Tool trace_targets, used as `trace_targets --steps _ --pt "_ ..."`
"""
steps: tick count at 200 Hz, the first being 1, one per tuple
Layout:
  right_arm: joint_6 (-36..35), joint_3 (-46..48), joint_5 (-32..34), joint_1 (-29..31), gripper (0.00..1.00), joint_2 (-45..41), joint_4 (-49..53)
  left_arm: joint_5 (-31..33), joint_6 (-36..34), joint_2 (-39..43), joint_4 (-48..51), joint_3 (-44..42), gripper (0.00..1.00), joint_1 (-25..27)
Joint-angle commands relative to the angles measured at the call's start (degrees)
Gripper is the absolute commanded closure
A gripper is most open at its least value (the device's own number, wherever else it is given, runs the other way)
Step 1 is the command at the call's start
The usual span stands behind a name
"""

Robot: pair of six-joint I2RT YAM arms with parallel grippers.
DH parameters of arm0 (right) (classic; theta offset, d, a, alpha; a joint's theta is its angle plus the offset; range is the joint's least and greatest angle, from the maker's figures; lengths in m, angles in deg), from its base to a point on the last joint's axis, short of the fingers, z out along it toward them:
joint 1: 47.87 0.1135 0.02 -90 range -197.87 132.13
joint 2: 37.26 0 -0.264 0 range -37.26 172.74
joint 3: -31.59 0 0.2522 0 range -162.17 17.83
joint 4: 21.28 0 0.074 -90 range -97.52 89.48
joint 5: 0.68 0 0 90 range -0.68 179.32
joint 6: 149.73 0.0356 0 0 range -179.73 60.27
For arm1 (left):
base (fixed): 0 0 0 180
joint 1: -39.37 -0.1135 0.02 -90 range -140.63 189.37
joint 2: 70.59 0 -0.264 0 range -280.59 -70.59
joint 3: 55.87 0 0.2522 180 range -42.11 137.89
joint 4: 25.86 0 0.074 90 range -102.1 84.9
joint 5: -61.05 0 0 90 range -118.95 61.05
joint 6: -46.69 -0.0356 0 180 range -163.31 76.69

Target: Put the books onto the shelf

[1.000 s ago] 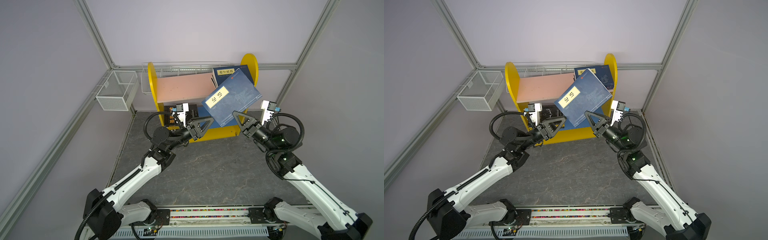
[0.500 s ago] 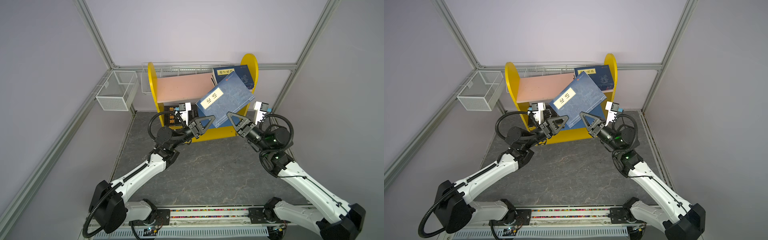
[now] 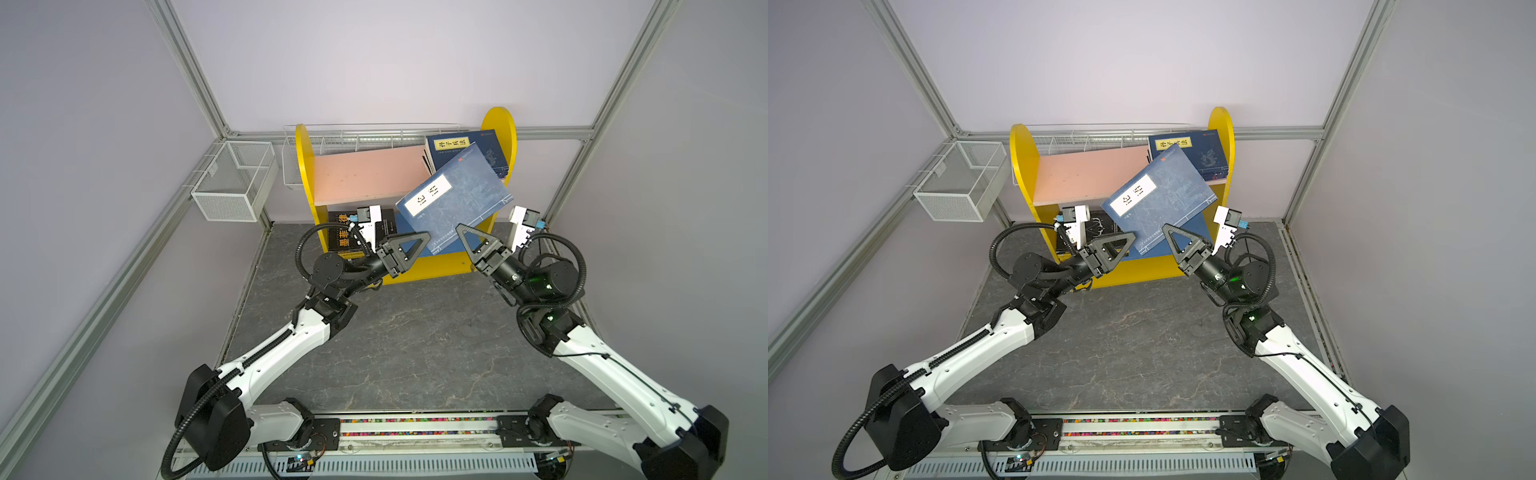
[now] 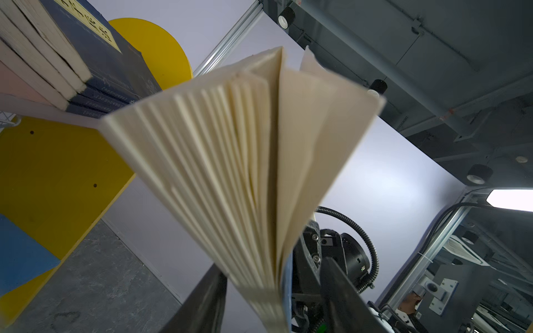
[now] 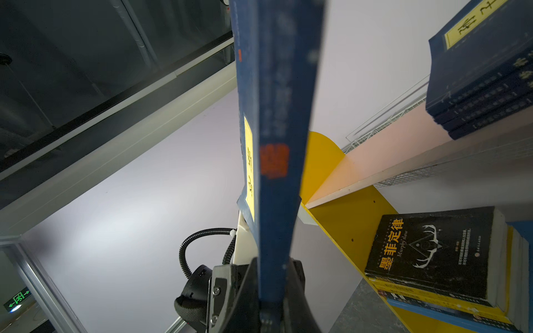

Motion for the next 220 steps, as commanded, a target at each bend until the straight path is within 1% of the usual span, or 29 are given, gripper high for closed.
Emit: trace_targets --steps 1,22,38,75,81,93,103,114,125,133,147,179,204,220 --pt "1.5 -0.2 -0.2 -0.6 0.93 -0.7 -7.2 -1.7 1.8 0.3 -3.1 -1.5 0.44 -0.1" --pt "1.9 -0.2 -0.2 -1.7 0.93 -1.2 -7.2 -3.5 2.1 0.6 -4.4 -2.3 0.4 -0.1" --pt "3.8 0.5 0.1 -2.9 0.93 -1.6 -8.3 -4.7 2.1 1.2 -5.4 -3.0 0.38 -0.1" --pt "13.4 2.1 -0.1 -6.6 0.93 0.3 -17.0 -6.2 2.2 1.9 -7.7 -4.4 0.37 -0.1" --pt "14.9 3.8 -0.2 -7.0 0.93 0.8 -18.1 -6.4 2.3 1.8 -8.1 -4.5 0.37 -0.1" --pt "16.5 4.0 -0.9 -7.3 0.93 1.6 -19.0 -6.3 2.5 1.8 -8.9 -4.6 0.37 -0.1" --pt "16.5 3.4 -2.1 -7.3 0.93 2.0 -17.8 -6.2 2.6 1.5 -9.4 -4.4 0.37 -0.1" --pt "14.9 2.9 -3.1 -6.8 0.93 2.0 -15.1 -6.3 2.6 1.1 -9.7 -3.8 0.37 -0.1" --pt "12.1 2.9 -3.5 -5.8 0.93 1.6 -11.1 -6.2 2.6 0.7 -9.8 -3.0 0.37 -0.1" --pt "9.7 0.8 -3.4 -4.8 0.93 1.1 -8.3 -6.1 2.6 0.3 -10.0 -2.3 0.38 -0.1" --pt "6.8 0.4 -3.1 -3.3 0.93 0.8 -5.5 -6.3 2.5 -0.6 -10.0 -0.9 0.4 -0.1" --pt "7.3 0.6 -2.7 -1.6 0.93 1.7 -6.8 -6.0 2.7 -2.8 -10.3 1.1 0.44 -0.1" --pt "7.9 0.7 -2.6 -1.5 0.93 2.0 -8.0 -5.1 3.5 -3.5 -11.0 0.9 0.48 -0.1" --pt "7.4 0.7 -2.3 -1.4 0.93 1.7 -8.0 -4.9 3.5 -3.5 -10.8 0.6 0.48 -0.1"
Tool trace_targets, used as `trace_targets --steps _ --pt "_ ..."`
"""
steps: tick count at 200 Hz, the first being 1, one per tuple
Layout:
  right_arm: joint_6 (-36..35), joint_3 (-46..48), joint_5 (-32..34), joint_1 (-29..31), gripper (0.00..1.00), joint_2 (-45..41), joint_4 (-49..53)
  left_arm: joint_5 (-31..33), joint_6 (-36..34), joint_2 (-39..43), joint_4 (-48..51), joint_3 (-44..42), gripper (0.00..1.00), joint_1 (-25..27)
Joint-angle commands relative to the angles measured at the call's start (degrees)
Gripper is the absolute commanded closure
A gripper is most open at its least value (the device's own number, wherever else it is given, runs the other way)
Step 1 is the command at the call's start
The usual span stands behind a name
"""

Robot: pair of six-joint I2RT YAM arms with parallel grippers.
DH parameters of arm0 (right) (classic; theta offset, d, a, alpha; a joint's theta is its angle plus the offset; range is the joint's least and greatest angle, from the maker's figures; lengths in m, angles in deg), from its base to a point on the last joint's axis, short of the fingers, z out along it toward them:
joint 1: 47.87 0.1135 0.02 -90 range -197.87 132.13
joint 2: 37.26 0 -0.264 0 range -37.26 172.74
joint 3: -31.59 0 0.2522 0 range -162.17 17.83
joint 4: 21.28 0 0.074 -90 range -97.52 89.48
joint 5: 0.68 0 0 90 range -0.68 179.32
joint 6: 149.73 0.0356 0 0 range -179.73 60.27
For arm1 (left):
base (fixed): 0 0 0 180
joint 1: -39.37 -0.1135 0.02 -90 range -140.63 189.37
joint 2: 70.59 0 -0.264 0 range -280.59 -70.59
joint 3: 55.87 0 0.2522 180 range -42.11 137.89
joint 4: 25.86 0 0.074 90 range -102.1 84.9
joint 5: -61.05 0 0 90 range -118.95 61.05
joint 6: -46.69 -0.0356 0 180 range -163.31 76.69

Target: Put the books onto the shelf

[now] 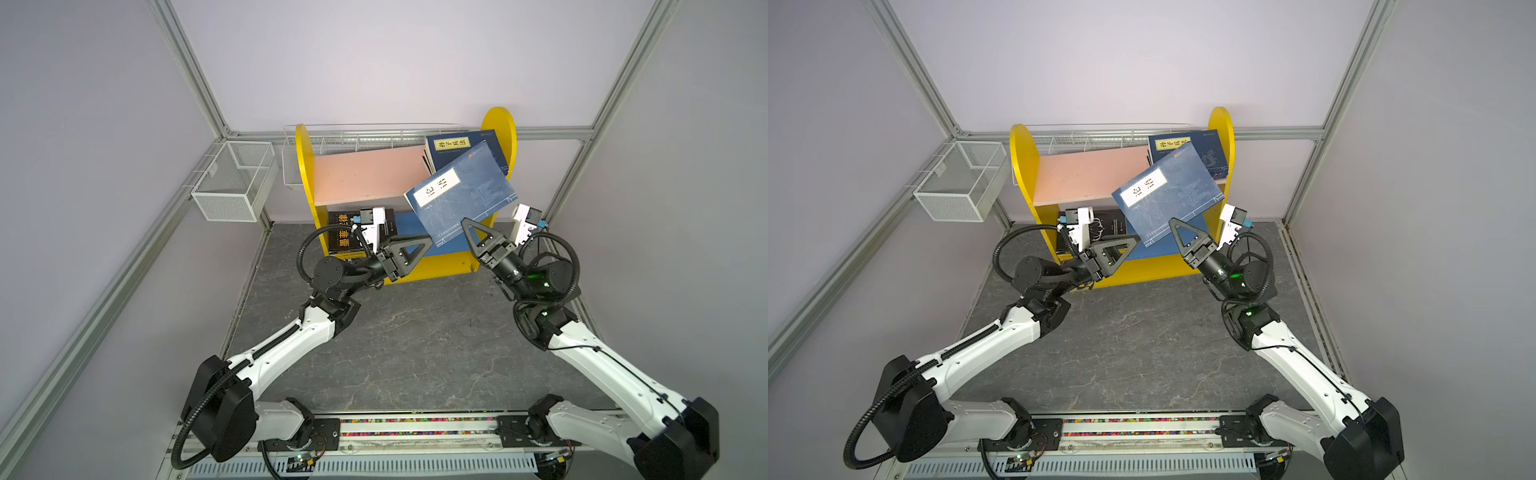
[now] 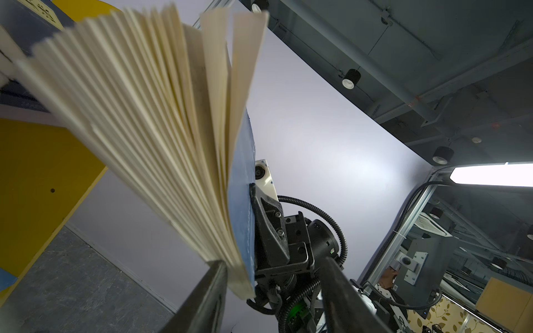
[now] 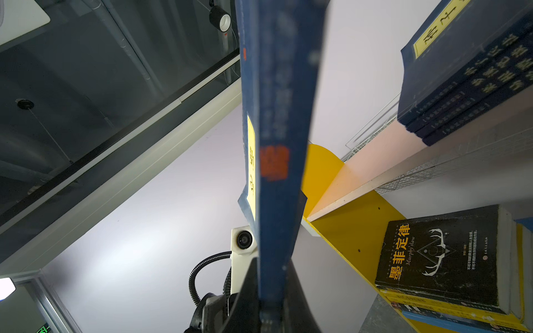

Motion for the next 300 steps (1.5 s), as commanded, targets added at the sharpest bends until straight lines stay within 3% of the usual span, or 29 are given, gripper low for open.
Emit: trace_targets --steps 1,75,130,150,173,198,208,214,223,234,256,285,290,300 --pt "-0.4 -1.1 -2.3 1.5 0.93 -0.8 -2.4 0.3 1.2 -0.6 -1.9 1.4 0.48 0.1" --pt "-5.4 -1.7 -2.7 1.6 0.94 -4.3 2.9 5.1 -4.2 3.6 6.4 -1.9 0.48 0.1" --pt "-5.4 -1.0 -2.5 2.8 0.94 -3.0 3.4 5.1 -4.6 3.1 6.1 -0.6 0.51 0.1" --pt "-4.6 -0.3 -1.4 3.6 0.93 -1.8 2.1 4.1 -3.4 1.8 4.5 0.6 0.62 0.1" --pt "-4.6 -0.2 -0.4 3.7 0.93 -1.7 2.6 4.7 -2.5 1.7 3.7 0.8 0.92 0.1" --pt "-7.4 -0.3 2.6 3.7 0.92 -3.7 8.0 8.6 -4.7 4.0 11.1 2.6 1.0 -0.1" --pt "-9.4 -0.7 5.0 3.7 0.85 -5.2 13.0 9.7 -7.8 4.9 19.9 6.9 1.0 -0.7" --pt "-10.5 -1.3 7.5 3.7 0.74 -6.5 17.4 10.3 -10.6 5.0 27.1 10.6 1.0 -1.3" --pt "-11.9 -2.0 13.7 3.7 0.59 -8.7 25.5 11.2 -15.6 4.3 38.9 18.5 1.0 -2.4" --pt "-12.5 -2.2 22.1 3.6 0.51 -11.5 34.9 11.7 -21.8 1.5 52.2 29.5 1.0 -3.9" --pt "-13.1 -0.4 35.8 3.3 0.46 -17.1 44.7 7.1 -28.0 -9.4 71.9 54.6 1.0 -8.0" --pt "-15.9 -1.9 41.4 2.3 0.47 -19.2 51.6 -4.6 -28.1 -30.7 89.5 89.4 1.0 -11.8" --pt "-16.6 -2.5 41.1 2.3 0.48 -19.1 52.1 -6.3 -27.0 -32.9 89.0 91.3 1.0 -12.2" --pt "-17.4 -3.6 40.7 2.2 0.48 -18.8 53.0 -7.8 -22.1 -33.6 80.4 87.2 1.0 -13.1"
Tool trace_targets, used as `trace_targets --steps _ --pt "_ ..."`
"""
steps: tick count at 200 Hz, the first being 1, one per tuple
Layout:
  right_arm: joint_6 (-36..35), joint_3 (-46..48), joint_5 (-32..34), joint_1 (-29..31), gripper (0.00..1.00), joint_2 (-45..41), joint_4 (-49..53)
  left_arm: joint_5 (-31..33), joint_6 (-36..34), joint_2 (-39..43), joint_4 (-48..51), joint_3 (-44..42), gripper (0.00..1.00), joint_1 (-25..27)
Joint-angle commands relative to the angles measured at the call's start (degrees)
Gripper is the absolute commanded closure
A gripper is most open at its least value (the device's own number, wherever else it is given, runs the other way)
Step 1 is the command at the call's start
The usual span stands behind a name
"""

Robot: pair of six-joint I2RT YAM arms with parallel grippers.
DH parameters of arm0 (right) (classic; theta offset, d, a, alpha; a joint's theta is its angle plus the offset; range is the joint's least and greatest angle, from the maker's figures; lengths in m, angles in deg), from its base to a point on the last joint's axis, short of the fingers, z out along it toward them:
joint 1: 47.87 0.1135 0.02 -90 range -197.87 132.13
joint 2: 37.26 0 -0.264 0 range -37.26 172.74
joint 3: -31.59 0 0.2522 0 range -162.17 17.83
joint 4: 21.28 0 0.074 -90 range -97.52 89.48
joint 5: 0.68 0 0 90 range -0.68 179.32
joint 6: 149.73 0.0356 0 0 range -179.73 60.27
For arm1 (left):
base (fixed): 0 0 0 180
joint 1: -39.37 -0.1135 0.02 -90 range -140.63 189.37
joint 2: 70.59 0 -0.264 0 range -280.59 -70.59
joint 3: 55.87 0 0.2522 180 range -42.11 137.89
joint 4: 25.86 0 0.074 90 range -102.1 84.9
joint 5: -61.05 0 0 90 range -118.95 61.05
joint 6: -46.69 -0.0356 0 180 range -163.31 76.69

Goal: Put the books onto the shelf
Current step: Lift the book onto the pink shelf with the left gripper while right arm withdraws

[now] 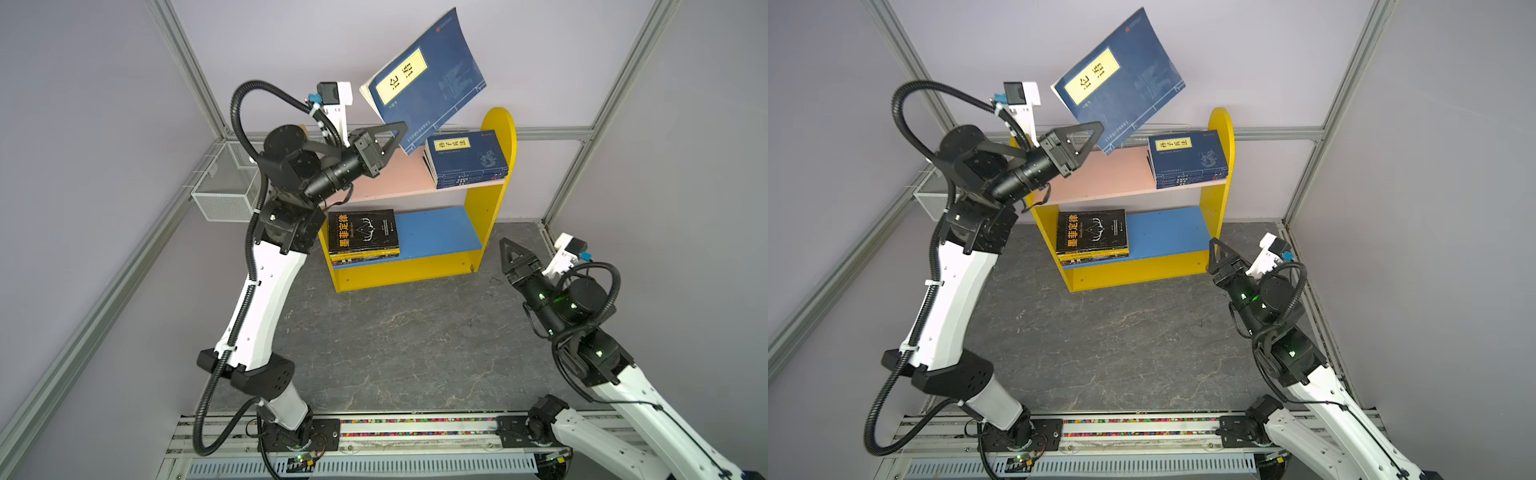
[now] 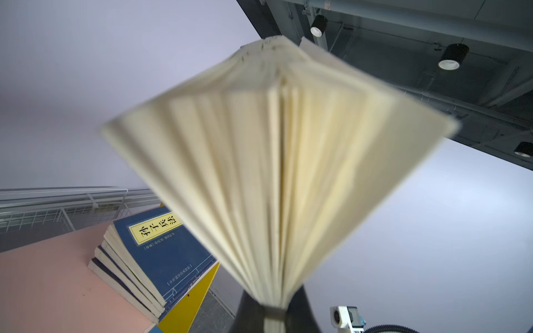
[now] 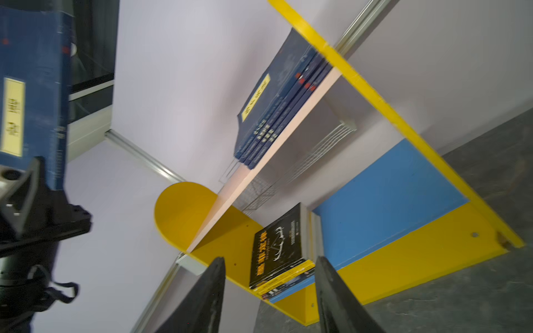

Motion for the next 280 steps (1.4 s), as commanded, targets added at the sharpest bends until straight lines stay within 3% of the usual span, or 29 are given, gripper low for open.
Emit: trace_targets --steps 1,54,239,266,280 --pt "-3.8 -2.5 6.1 -0.3 0.48 0.7 7.9 -9.3 2.7 -8.7 7.6 1.5 1.0 -1.5" --pt "-4.7 -3.3 1.1 -0.3 0.51 2.5 6.2 -11.3 16.7 -20.7 -5.9 11.1 1.0 -2.5" --pt "-3.0 -0.3 -0.8 -0.3 0.52 3.2 4.1 -14.1 25.5 -28.1 -9.1 9.4 1.0 -0.5" --pt "-3.0 -0.1 -1.8 -0.3 0.54 3.5 3.3 -11.7 26.9 -28.5 -10.3 10.3 0.4 -0.6" --pt "-2.9 -0.2 -2.6 -0.3 0.55 3.7 2.8 -9.4 26.9 -28.8 -10.0 11.5 0.3 -0.7"
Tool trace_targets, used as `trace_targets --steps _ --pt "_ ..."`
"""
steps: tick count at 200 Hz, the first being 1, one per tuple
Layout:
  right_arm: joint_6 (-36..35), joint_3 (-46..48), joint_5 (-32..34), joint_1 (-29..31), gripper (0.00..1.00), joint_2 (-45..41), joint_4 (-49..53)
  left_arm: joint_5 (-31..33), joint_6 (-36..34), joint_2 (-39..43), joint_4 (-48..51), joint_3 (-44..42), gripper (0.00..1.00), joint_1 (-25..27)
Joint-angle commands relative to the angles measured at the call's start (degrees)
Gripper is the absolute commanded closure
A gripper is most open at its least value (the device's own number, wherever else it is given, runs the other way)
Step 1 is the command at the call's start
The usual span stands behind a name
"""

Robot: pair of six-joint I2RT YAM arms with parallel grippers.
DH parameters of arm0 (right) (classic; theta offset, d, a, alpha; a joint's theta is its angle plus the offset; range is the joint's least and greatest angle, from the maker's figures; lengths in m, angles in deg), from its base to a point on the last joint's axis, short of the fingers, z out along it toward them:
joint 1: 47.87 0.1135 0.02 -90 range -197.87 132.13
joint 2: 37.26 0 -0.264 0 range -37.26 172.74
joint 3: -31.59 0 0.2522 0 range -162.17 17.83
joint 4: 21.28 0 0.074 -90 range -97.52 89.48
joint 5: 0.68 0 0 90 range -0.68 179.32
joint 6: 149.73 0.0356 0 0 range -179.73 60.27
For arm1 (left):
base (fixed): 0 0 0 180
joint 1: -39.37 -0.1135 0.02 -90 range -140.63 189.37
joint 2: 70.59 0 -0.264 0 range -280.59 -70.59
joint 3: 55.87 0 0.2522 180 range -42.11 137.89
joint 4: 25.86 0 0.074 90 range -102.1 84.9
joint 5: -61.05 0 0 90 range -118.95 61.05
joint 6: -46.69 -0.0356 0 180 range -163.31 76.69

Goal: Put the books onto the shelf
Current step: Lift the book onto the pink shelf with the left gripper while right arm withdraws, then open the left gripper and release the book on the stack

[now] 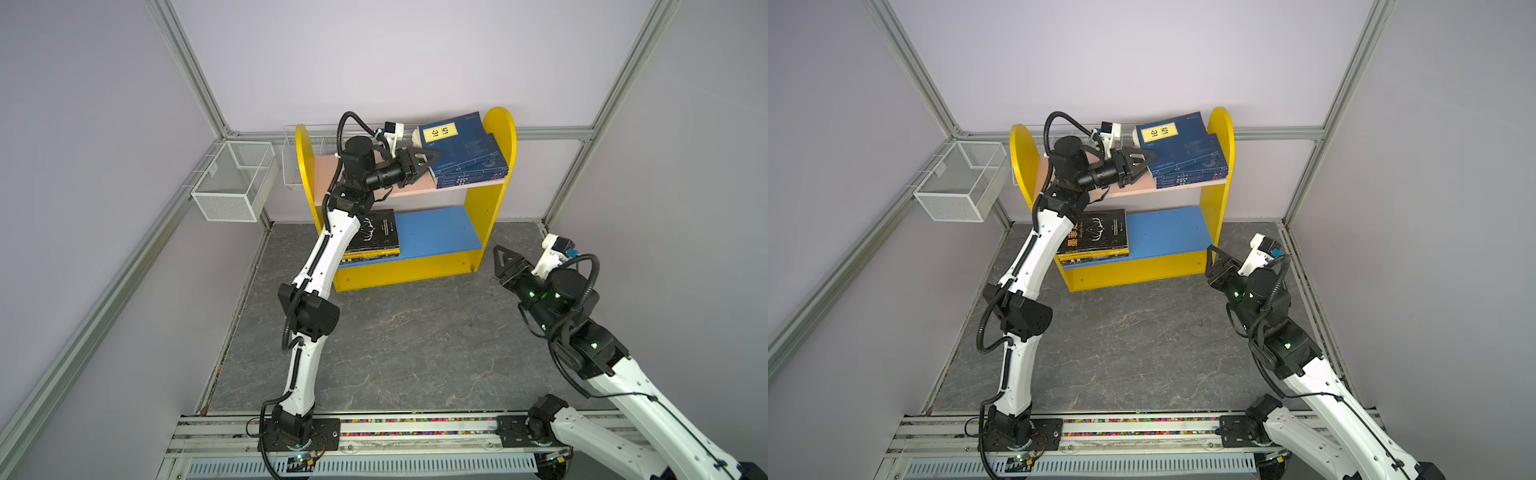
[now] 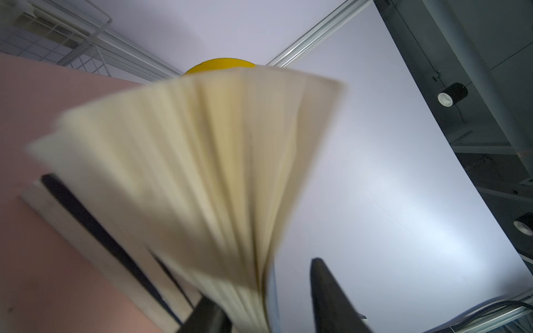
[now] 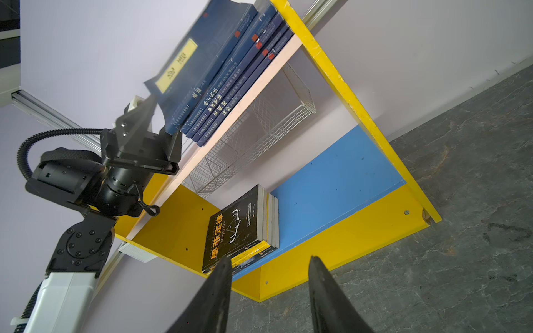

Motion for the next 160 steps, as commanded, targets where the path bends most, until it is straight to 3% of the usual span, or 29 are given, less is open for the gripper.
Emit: trace_targets --steps 1,32,105,130,160 --pt "0.4 0.8 -1.7 -0.1 0.55 0.5 -3.0 3.6 1.3 -1.1 -1.7 2.8 0.29 -0.1" --pt "-0.6 0.1 -4.2 -0.1 0.56 1.4 -3.8 9.1 2.0 -1.3 -1.8 3.0 0.18 -1.2" --pt "-0.8 -0.6 -6.0 0.0 0.58 2.8 -4.2 12.8 3.0 -0.6 0.6 0.7 0.18 -2.5" --pt "-0.8 -0.6 -6.4 0.1 0.58 2.8 -4.5 15.7 -3.3 2.1 4.8 -1.3 0.14 -2.4" --pt "-1.0 -0.6 -6.6 0.0 0.6 2.7 -4.8 25.4 -10.0 7.9 10.0 -6.8 0.09 -1.9"
